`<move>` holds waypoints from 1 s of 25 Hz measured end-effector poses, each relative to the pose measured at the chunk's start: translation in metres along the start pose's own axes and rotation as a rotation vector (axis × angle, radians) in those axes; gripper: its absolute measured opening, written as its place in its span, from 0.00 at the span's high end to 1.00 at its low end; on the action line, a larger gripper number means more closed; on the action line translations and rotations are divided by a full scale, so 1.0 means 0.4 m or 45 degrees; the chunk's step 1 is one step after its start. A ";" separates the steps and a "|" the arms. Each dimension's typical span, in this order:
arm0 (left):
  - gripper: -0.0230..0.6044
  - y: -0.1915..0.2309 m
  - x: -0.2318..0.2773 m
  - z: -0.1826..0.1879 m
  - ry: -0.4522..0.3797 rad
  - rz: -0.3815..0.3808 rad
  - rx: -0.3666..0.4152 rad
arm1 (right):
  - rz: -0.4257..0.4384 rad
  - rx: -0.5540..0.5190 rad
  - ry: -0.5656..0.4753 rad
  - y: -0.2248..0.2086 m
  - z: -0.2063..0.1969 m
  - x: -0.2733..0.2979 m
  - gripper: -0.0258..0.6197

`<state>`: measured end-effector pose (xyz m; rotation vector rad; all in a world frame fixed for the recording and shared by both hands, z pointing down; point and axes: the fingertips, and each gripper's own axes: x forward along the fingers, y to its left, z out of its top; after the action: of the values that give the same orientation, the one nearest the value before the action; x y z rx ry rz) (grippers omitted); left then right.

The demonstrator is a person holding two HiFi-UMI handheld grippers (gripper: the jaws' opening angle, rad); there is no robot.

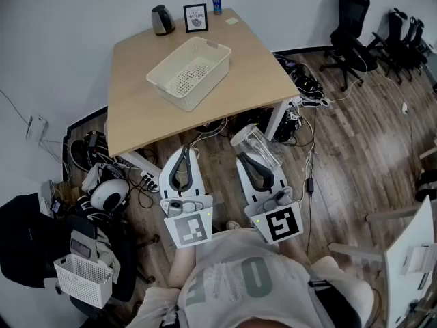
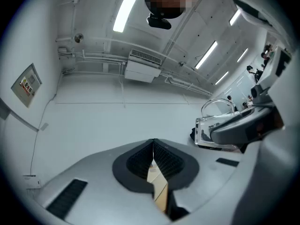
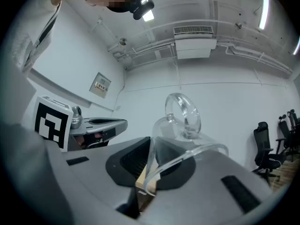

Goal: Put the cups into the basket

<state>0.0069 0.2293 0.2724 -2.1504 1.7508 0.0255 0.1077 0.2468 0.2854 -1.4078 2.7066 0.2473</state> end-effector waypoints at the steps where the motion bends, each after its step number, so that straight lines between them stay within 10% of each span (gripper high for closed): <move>1: 0.95 -0.003 -0.001 0.002 0.008 -0.019 0.047 | -0.003 -0.001 -0.001 -0.001 0.002 -0.002 0.93; 20: 0.95 -0.086 -0.046 0.006 0.048 0.010 -0.031 | 0.021 -0.008 0.017 -0.020 -0.013 -0.082 0.93; 25: 0.95 -0.117 -0.073 0.012 0.103 -0.061 0.180 | 0.056 -0.014 0.058 -0.009 -0.041 -0.102 0.93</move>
<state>0.0457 0.2659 0.2876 -2.1166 1.6897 -0.1939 0.1339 0.2748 0.3071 -1.3747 2.7796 0.2366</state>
